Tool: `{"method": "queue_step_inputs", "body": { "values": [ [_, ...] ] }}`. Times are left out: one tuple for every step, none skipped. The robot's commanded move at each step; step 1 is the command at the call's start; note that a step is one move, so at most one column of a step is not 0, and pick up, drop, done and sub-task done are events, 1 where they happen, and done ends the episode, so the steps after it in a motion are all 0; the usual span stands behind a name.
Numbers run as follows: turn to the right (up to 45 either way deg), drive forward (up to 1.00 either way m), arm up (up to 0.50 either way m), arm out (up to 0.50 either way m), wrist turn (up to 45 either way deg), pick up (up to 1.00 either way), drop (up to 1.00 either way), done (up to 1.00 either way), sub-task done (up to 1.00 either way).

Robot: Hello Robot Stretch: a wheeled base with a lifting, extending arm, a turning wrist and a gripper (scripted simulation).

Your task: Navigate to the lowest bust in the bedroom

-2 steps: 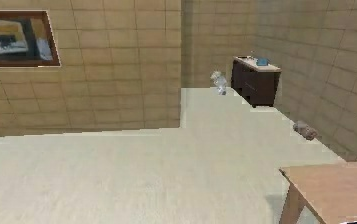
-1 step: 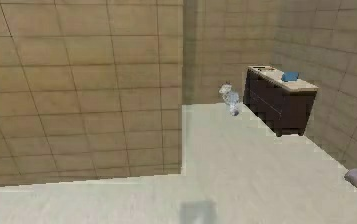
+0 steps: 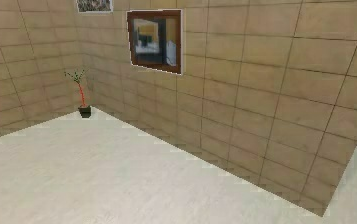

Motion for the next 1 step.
{"method": "queue_step_inputs", "body": {
  "values": [
    [-6.0, 0.0, 0.0, 0.0, 0.0, 0.0, 0.0, 0.0, 0.0]
  ]
}}
